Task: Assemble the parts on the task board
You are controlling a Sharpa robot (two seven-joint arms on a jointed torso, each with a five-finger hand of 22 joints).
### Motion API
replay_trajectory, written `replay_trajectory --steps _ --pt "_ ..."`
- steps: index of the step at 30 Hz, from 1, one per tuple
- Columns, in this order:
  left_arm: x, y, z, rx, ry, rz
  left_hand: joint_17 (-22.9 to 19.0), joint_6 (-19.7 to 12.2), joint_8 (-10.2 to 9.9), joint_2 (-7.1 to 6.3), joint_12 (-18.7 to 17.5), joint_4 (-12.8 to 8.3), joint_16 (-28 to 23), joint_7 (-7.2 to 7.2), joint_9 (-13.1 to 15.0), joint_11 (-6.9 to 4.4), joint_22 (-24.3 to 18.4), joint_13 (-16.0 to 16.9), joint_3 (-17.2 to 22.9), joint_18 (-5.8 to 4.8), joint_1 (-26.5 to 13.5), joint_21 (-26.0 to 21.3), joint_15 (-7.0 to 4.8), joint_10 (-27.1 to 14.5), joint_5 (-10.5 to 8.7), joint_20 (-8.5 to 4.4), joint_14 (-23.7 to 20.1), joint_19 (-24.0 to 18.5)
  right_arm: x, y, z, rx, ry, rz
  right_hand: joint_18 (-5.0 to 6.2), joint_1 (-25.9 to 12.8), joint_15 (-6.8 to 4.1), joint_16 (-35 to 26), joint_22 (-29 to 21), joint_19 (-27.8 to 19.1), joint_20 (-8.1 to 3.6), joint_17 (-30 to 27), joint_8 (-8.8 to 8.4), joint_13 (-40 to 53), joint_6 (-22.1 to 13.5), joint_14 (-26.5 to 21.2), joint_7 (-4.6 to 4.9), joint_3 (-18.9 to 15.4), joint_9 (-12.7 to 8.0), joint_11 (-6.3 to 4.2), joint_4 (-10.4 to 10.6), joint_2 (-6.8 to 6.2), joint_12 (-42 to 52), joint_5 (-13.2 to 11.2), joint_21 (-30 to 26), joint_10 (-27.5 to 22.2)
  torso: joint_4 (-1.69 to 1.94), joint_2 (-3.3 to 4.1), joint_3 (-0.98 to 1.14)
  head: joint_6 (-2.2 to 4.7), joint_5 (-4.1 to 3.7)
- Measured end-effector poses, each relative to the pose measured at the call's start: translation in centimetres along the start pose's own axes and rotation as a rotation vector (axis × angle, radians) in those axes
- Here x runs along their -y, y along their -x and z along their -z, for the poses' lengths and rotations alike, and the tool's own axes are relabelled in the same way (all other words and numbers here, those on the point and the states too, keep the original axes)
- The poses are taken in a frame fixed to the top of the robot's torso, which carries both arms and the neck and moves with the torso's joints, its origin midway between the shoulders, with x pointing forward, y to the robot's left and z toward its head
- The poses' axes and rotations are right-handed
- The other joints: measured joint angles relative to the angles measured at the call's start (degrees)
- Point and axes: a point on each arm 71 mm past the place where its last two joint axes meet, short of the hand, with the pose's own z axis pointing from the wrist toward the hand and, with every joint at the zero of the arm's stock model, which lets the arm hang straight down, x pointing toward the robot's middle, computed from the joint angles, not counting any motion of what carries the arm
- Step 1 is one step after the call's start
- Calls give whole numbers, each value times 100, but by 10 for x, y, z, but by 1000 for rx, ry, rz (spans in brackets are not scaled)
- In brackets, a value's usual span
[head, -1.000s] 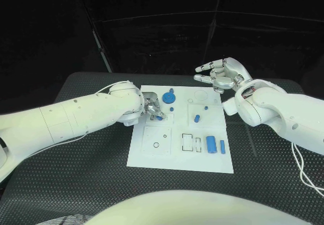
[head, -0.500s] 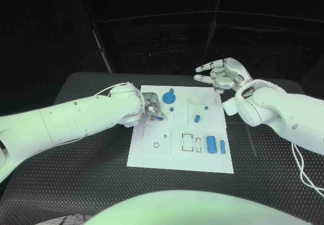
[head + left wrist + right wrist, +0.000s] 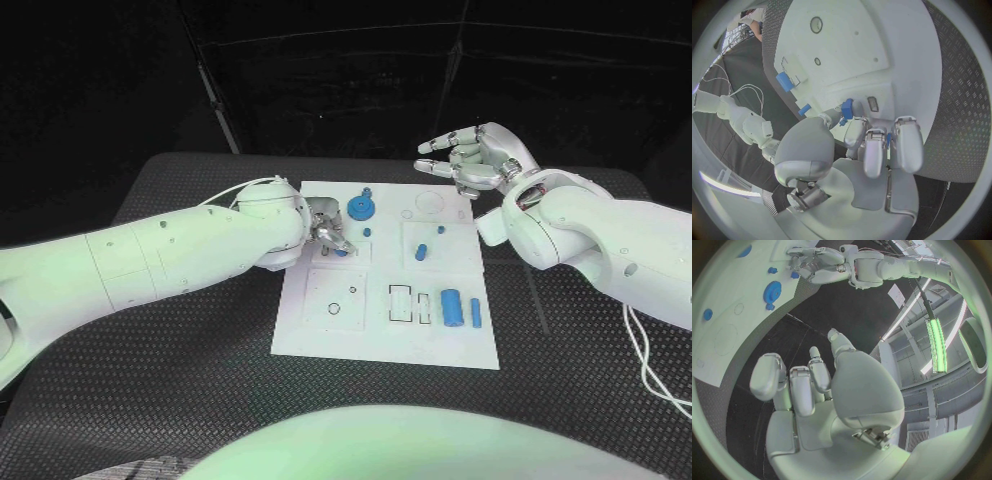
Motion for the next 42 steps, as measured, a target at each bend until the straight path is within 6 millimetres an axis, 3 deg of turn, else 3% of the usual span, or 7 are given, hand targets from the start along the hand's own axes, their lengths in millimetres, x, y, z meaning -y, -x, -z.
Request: replay_trajectory --steps 32,42 --pt "1 1 -2 9 -4 -27 0 25 67 39 44 -126 0 -43 8 -40 0 45 -126 1 -40 0 -20 40 0 -34 21 35 0 1 0 -1 -1 1 -1 0 0 0 -6 0 0 -1 0 0 0 0 0 -12 0 0 13 0 0 0 0 0 3 -3 1 -4 -10" --pt "-1 2 -3 5 3 -29 0 106 89 -25 44 41 0 -126 -5 -73 0 45 -420 0 -241 0 -20 71 28 -35 21 34 0 1 0 0 -1 1 0 0 0 0 -8 0 0 -1 0 0 0 0 0 -12 0 0 12 0 0 0 0 0 4 -3 -1 -7 -5"
